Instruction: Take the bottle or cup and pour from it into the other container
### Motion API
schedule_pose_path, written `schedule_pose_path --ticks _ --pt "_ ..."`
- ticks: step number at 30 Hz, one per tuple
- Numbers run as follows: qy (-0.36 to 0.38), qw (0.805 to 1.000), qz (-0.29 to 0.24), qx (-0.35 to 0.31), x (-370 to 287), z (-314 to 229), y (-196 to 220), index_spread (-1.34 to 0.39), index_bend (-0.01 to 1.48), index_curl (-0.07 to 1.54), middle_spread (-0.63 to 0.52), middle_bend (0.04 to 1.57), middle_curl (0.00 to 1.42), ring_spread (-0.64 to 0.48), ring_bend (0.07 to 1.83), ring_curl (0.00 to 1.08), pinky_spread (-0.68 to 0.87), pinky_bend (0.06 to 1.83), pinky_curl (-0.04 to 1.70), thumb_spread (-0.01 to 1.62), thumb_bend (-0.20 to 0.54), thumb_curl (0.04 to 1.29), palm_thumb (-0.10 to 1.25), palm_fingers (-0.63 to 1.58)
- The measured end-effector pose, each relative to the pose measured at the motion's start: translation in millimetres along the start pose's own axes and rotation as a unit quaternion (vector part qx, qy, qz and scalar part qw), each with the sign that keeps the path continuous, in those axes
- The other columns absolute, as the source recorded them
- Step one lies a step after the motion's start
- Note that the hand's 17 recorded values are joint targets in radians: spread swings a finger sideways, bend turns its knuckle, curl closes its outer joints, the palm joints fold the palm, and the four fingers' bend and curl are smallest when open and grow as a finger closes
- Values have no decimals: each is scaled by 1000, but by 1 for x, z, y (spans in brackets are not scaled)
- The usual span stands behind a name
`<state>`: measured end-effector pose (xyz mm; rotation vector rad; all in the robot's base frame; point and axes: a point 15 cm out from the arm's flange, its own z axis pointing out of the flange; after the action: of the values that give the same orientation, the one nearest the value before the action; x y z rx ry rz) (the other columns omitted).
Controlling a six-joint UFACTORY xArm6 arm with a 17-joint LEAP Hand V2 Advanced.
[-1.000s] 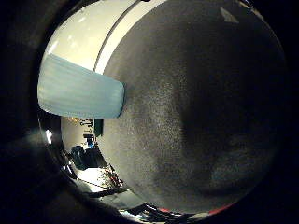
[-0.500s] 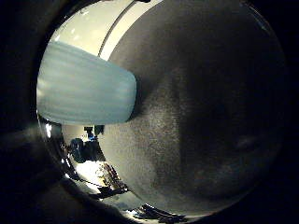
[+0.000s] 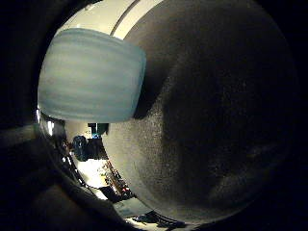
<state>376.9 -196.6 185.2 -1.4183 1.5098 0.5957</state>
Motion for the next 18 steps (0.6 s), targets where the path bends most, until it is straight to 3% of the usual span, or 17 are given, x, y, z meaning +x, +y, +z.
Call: schedule_pose_path --ticks 6,11,15,18 --pt "-4 1000 -2 -9 -3 5 1 -227 180 307 -30 505 397 -73 867 310 77 525 185 985 -15 407 777 699" --pt "-20 1000 -1 -19 -9 12 3 -306 200 345 -127 651 480 -168 990 382 -289 818 235 949 -22 462 819 1054" --pt "-37 999 -1 -31 -16 18 6 -355 284 448 -156 753 559 -190 1035 441 -435 917 291 879 -25 504 841 1118" --pt "-44 998 1 -40 -20 20 10 -376 350 533 -165 826 612 -196 1086 483 -455 985 344 835 -25 533 857 1112"
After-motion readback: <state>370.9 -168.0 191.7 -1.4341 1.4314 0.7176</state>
